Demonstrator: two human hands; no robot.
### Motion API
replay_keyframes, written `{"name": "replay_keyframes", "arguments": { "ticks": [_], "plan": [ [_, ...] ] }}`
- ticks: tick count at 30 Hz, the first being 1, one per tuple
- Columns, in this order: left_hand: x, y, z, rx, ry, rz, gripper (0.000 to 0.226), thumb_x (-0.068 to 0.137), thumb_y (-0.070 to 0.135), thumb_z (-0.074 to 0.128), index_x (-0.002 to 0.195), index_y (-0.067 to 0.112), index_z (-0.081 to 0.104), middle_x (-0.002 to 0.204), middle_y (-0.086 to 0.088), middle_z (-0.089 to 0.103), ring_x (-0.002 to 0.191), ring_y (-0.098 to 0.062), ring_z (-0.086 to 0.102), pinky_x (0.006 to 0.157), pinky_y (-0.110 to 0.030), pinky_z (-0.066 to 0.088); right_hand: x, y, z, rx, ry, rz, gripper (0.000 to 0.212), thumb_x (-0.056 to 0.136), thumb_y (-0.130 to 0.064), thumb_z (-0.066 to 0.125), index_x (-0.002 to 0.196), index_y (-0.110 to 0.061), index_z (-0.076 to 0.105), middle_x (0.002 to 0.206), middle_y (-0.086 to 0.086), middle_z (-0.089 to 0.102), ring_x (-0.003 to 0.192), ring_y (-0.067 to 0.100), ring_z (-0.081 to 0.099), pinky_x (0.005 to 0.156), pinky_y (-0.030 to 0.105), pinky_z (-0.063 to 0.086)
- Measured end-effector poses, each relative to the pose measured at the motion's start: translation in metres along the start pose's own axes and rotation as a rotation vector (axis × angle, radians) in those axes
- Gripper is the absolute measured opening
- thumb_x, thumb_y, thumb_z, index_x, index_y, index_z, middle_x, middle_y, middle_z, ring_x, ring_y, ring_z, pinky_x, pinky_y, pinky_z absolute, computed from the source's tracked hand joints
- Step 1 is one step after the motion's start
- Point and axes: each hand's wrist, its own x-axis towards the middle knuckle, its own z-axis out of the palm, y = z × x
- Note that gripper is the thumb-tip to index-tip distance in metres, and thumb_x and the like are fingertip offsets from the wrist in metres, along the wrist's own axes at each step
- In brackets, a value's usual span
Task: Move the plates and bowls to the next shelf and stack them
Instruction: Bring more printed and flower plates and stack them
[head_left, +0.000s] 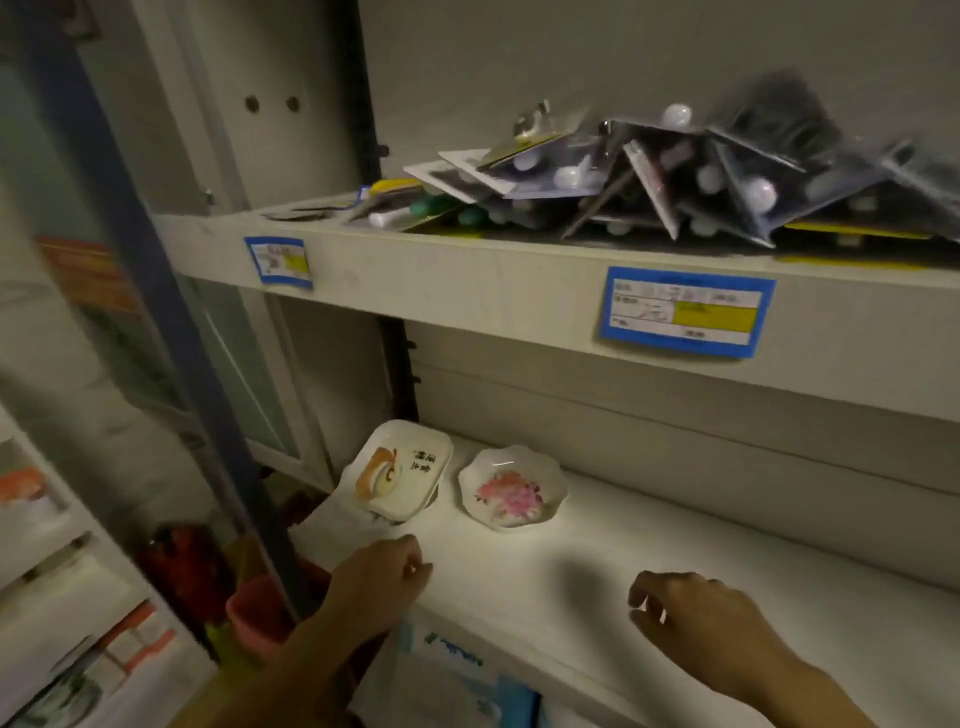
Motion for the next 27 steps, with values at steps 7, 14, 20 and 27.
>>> {"name": "replay_keyframes", "arguments": {
  "ticks": [7,14,20,27],
  "plan": [
    [0.052,-0.074,-0.027,-0.012,0.006,-0.002,0.016,0.091,0.036,0.048,0.083,0.025,0.056,0.083,0.008,0.062,0.083,-0.009,0.059,0.072,-0.020,0.041,0.048,-0.064,0.023,0.010,-0.038,0.206,0.030,0.093,-0.044,0.039,0.117,-0.033,0.054,0.116,-0.009,0.064,0.103,0.014,0.061,0.085,0.027,0.048],
    [0.075,-0.112,-0.035,0.011,0.024,-0.046,0.016,0.092,0.036,0.045,0.092,0.023,0.054,0.092,0.003,0.065,0.085,-0.013,0.061,0.072,-0.026,0.046,0.098,-0.086,0.046,0.071,-0.029,0.406,0.043,0.095,-0.048,0.033,0.123,-0.022,0.053,0.120,0.003,0.064,0.107,0.022,0.061,0.087,0.033,0.050],
    [0.077,-0.123,-0.038,0.006,0.042,-0.042,0.020,0.092,0.035,0.047,0.105,0.021,0.055,0.101,0.005,0.067,0.091,-0.010,0.061,0.078,-0.022,0.048,0.147,-0.081,0.071,0.524,-0.019,0.677,0.054,0.091,-0.052,0.042,0.113,-0.002,0.046,0.103,0.014,0.069,0.083,0.027,0.071,0.082,0.041,0.057],
    [0.069,-0.129,-0.037,0.001,0.079,-0.033,0.024,0.093,0.033,0.045,0.111,0.021,0.054,0.110,0.005,0.064,0.098,-0.007,0.058,0.082,-0.019,0.043,0.191,-0.084,0.100,1.223,0.120,0.865,0.062,0.077,-0.033,0.073,0.119,0.004,0.046,0.084,0.024,0.067,0.045,0.023,0.062,0.047,0.033,0.057]
  ]
}}
